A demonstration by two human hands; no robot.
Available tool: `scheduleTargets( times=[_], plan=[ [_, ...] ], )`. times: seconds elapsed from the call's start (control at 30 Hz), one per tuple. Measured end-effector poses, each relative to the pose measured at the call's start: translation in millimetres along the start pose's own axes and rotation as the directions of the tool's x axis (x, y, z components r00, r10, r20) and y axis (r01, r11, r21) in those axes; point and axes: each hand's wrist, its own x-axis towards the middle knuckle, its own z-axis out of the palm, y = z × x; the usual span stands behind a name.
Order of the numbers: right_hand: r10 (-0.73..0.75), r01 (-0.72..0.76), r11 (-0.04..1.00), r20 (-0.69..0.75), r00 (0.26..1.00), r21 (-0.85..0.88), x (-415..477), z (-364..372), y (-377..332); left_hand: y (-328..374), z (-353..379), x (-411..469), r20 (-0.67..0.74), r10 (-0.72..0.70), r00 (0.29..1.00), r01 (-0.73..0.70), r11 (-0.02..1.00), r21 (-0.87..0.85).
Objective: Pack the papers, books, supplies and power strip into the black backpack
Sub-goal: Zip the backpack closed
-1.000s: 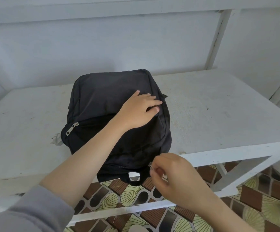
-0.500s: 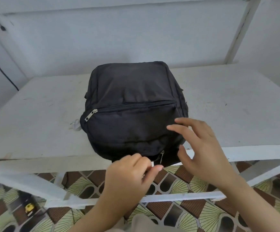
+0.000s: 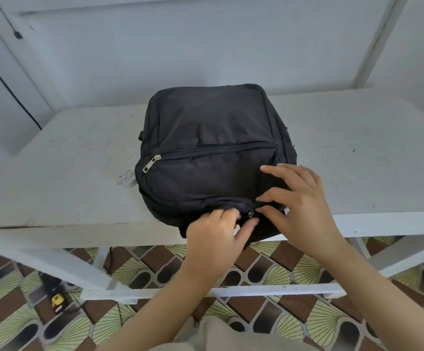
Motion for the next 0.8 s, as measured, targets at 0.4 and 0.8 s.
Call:
scheduleTargets(
  times=[0.4, 0.8],
  plan=[
    [-0.076, 0.074, 0.997, 0.081, 0.994, 0.026, -5.9, -2.1, 3.5, -5.4, -14.5, -10.8, 0.119, 0.106, 0.987, -0.089, 0.986, -0.142],
    [-0.115, 0.111, 0.99, 0.051, 0.992, 0.083, 6.9, -1.6, 9.6, -59.4, -63.2, -45.9, 0.114, -0.067, 0.991, 0.075, 0.995, -0.07]
  ],
)
